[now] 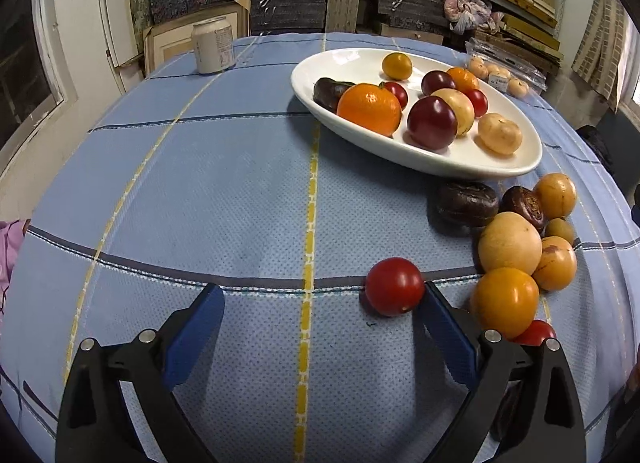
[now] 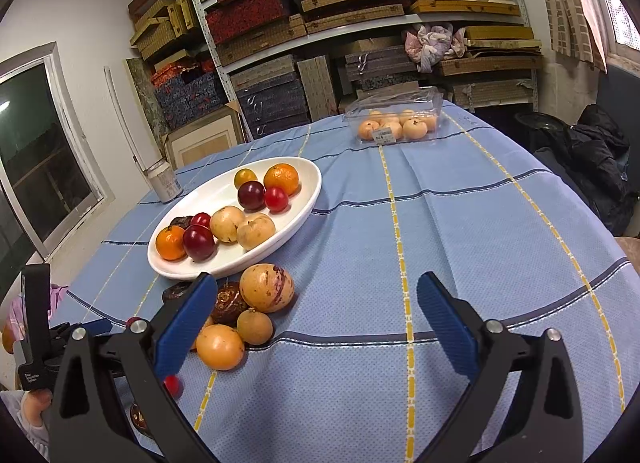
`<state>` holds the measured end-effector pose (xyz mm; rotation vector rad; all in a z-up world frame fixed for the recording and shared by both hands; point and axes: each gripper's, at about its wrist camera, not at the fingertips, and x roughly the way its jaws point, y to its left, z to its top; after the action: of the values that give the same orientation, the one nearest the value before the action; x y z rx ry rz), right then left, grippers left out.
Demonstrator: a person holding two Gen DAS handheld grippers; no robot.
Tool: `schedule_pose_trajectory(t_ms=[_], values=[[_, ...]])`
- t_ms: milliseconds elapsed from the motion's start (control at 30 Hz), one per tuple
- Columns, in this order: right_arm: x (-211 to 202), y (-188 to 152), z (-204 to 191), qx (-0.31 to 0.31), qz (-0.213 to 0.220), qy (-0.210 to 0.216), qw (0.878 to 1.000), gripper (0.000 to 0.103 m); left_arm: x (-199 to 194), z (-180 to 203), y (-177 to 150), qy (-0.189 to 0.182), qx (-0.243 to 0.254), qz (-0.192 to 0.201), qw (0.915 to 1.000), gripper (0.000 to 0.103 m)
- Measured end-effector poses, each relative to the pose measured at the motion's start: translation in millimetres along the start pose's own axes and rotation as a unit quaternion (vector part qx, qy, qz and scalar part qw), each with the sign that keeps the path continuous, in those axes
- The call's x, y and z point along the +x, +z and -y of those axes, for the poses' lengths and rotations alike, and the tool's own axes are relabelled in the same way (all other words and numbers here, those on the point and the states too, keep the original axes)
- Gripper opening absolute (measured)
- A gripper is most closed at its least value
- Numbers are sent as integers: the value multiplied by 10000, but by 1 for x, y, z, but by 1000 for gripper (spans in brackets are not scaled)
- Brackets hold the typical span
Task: Organize fruits
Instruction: 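Move the left tool to a small red tomato and close around it, then grasp a tan round fruit with the right tool while the left tool holds the tomato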
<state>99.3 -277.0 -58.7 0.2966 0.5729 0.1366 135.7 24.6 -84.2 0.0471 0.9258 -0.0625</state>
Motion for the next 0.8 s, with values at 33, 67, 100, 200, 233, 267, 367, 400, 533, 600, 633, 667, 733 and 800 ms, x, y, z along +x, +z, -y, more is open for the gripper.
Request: schedule_pose_trajectory(t_ms=[33, 67, 100, 200, 233, 267, 367, 400, 533, 600, 633, 667, 733, 800], values=[[0, 0, 0, 7, -5, -6, 10000, 98, -2, 1, 1, 7, 16, 47, 10000, 98], [0, 0, 0, -5, -16, -9, 10000, 98, -6, 0, 1, 6, 17, 174, 9998, 98], [1, -1, 0, -14, -25, -6, 10000, 98, -11, 0, 2, 7, 18, 333, 9994, 98], [2, -2, -1, -25, -36, -7, 10000, 98, -21, 1, 2, 0, 72, 648, 9979, 89], [2, -1, -1, -19, -33, -1, 10000, 98, -21, 3, 2, -83, 123, 626, 9979, 88], [2, -1, -1, -19, -33, 1, 10000, 98, -20, 5, 2, -148, 164, 590, 9980, 86], [2, -2, -2, -29, -47, -1, 10000, 98, -20, 10, 1, -348, 298, 562, 9974, 74], [3, -2, -2, -37, -53, 3, 10000, 98, -20, 12, 0, -382, 366, 549, 9971, 72], [3, -3, -2, -56, -74, 8, 10000, 98, -16, 16, -1, -584, 427, 470, 9963, 66], [4, -3, -2, -62, -86, 8, 9999, 98, -12, 16, -1, -731, 432, 373, 9957, 50], [4, -3, -2, -65, -88, 9, 9999, 98, -10, 17, -1, -795, 440, 321, 9953, 44], [4, -3, -2, -66, -88, 13, 9999, 98, -7, 17, 0, -851, 451, 243, 9951, 38], [4, -3, -3, -67, -91, 13, 9999, 98, -6, 19, 0, -905, 448, 237, 9946, 35], [5, -4, -3, -86, -125, 29, 9999, 98, -5, 20, 1, -979, 463, 226, 9939, 34]])
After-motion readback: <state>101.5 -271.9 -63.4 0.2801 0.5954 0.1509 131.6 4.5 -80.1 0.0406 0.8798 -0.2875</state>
